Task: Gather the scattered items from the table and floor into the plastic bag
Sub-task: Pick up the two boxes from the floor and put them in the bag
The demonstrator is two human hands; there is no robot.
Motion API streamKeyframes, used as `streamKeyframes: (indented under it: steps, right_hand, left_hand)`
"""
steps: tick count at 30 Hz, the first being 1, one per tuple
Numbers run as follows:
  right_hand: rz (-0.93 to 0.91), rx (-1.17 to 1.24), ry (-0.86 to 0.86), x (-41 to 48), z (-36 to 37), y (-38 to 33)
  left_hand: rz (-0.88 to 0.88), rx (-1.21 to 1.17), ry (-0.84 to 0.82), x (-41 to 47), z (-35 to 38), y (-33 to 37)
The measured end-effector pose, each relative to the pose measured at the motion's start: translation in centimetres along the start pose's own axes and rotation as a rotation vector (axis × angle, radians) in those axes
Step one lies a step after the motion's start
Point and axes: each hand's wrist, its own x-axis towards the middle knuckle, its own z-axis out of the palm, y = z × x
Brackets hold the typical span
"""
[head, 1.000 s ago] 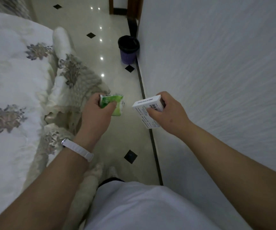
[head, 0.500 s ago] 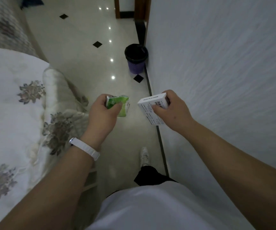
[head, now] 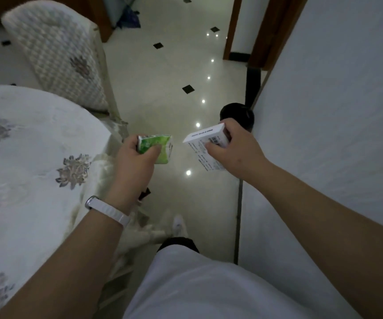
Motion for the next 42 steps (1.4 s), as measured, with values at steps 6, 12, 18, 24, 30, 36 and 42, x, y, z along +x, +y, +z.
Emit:
streamKeyframes:
  steps: [6,12,18,24,30,36,42]
  right_hand:
    - [0.026,-0.027,-0.038,11.3,0.1,1.3]
    - [0.054,-0.046,-0.034,23.2,-1.8,0.5]
    - [0.03,-0.057,0.001,33.0,-3.0,-1.6]
    - [0.014,-0.009,-0.012,42.0,-2.6,-1.8]
    - [-0.002,0.062,-0.045,53.2,-2.2,-1.0]
    - [-0.026,0.093,-0.111,65.9,-3.2,-0.8]
    - [-0.105,0.073,-0.181,75.9,-4.8,-2.6]
  left_hand:
    - [-0.045,-0.018,-0.016,11.3,3.5,-0.6]
    - [-0.029,-0.06,-0.069,23.8,6.4,1.7]
    - [0.046,-0.052,-0.07,34.9,7.9,5.5]
    - [0.047,-0.058,-0.033,42.3,9.0,7.1]
    - [0.018,-0.007,0.036,51.6,11.2,8.5]
    - [0.003,0.046,0.119,61.4,14.7,11.7]
    - [-0.058,0.034,0.196,68.8,16.2,14.3]
